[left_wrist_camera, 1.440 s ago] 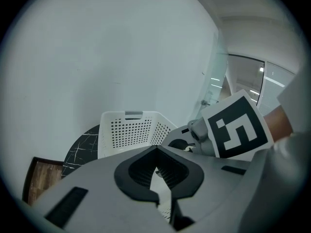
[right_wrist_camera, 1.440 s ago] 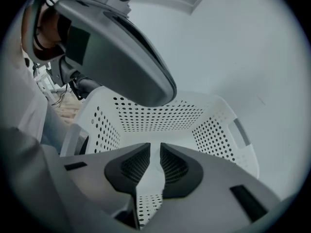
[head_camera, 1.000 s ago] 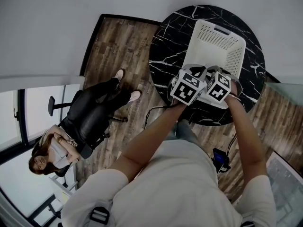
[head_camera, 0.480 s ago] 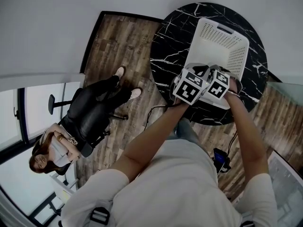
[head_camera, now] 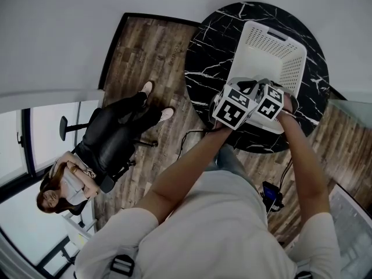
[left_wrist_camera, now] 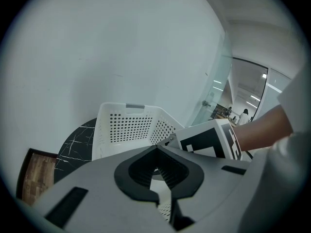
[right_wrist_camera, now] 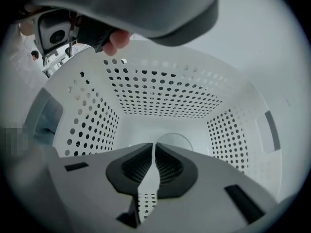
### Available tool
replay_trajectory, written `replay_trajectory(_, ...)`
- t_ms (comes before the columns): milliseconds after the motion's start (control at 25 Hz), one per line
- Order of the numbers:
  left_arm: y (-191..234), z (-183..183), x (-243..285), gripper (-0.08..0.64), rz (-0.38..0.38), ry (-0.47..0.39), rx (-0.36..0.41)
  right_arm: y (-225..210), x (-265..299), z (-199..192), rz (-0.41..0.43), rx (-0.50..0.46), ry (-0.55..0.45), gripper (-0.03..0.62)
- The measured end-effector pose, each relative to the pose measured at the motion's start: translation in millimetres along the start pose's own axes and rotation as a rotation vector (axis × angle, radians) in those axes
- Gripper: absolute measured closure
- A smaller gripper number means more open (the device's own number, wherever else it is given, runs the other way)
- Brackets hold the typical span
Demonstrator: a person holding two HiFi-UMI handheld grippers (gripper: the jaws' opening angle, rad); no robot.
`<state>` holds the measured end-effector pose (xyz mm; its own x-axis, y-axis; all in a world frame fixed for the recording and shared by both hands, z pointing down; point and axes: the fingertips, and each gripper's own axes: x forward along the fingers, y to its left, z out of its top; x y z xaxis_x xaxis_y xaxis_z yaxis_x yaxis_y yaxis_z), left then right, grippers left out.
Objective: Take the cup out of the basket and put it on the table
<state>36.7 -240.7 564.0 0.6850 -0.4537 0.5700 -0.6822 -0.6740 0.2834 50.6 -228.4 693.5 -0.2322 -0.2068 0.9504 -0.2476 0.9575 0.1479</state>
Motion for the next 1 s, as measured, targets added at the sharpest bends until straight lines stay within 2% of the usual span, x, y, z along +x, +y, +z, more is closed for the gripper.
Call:
replay_trajectory(600,7,2,-16,0.555,0.014,-0.016,-0.013,2,-22,1,0.005,0.052,-0.035,0.569)
replay_trajectory(1000,4,3,-21,0.555,0.013,-0.018,-0.007,-7,-71,12,-0.053,0.035,-0.070,0.568)
